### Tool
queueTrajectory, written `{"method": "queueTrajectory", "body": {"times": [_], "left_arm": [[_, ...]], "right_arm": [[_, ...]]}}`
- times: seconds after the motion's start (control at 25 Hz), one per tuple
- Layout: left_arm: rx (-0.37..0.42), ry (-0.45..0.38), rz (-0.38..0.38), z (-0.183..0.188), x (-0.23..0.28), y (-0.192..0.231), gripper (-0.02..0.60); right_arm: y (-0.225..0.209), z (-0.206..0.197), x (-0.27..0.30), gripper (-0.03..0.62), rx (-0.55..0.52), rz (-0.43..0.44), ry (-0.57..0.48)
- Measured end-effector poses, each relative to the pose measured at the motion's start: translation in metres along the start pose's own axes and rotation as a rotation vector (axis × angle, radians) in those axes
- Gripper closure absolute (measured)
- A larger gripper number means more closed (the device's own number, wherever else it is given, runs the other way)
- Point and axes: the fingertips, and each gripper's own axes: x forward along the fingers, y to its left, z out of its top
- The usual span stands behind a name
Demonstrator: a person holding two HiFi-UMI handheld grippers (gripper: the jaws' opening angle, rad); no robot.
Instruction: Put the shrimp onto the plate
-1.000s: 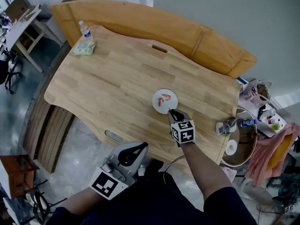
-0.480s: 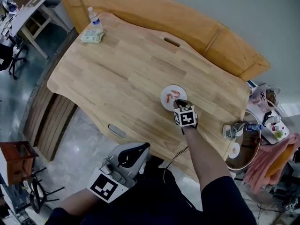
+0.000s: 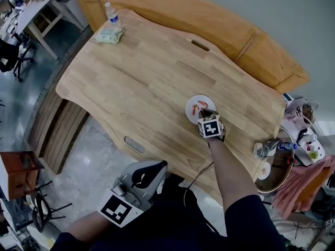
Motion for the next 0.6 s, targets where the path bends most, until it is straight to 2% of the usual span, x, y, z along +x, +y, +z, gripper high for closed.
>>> {"method": "queueTrajectory", "body": {"times": [0.28, 0.4, 0.6], "left_arm": [[0.002, 0.007, -0.002, 0.001, -0.001, 0.001, 0.578], [0.0, 0.014, -0.007, 0.0, -0.001, 0.0, 0.578], [0.006, -0.002, -0.034, 0.006, -0.004, -0.005, 0.578]], "right_arm": [[-0.002, 0.002, -0.002, 0.509, 0.051, 0.005, -0.019], [-0.006, 0.008, -0.011, 0.485, 0.073, 0.007, -0.055], [0.004, 0.021, -0.049, 0.482, 0.071, 0.019, -0.144]]}}
